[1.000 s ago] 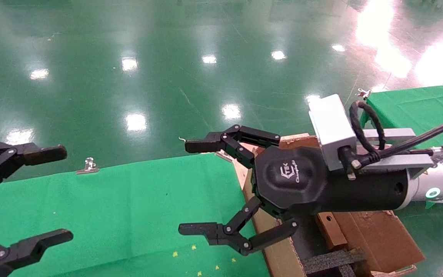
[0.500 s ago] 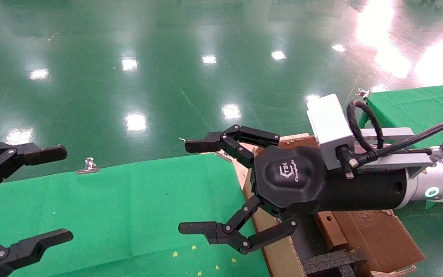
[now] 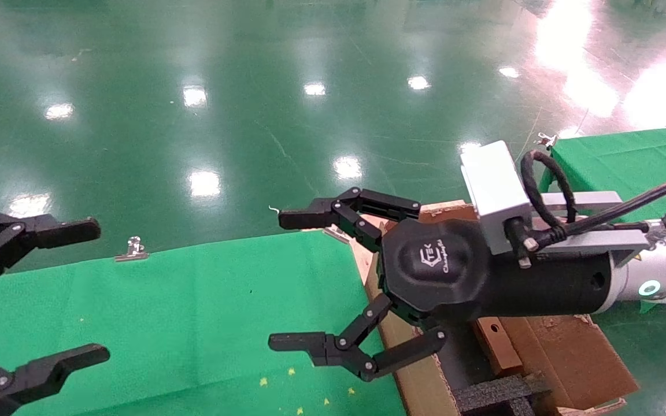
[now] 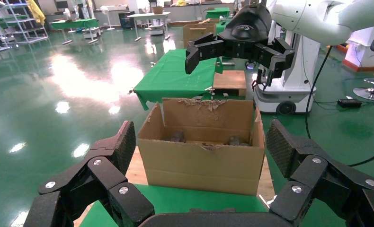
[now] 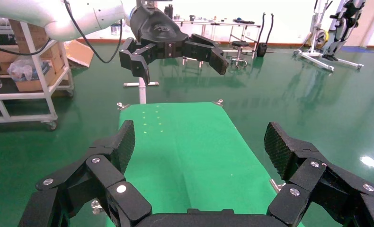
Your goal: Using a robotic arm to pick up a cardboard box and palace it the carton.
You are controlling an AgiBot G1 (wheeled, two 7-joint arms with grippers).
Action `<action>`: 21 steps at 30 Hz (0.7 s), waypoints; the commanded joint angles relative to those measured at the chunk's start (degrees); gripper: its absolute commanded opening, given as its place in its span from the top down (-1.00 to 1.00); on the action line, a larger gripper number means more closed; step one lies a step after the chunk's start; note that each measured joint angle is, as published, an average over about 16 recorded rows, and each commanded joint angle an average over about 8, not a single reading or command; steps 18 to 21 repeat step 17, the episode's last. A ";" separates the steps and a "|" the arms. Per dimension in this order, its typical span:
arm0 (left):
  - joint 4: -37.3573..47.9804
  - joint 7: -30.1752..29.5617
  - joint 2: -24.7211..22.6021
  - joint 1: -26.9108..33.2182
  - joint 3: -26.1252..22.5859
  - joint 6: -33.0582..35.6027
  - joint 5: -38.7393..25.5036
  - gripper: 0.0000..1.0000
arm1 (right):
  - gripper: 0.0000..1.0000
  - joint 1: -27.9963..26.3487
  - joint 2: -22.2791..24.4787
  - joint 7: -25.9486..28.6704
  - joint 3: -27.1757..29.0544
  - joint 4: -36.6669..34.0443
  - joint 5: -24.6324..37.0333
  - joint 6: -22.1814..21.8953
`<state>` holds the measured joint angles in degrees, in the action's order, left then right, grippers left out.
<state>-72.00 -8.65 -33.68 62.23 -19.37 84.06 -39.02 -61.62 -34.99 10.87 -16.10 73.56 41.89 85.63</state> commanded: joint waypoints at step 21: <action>0.00 0.00 0.00 0.00 0.00 0.00 0.00 -1.00 | -1.00 -0.06 0.01 0.06 -0.06 0.00 0.03 -0.02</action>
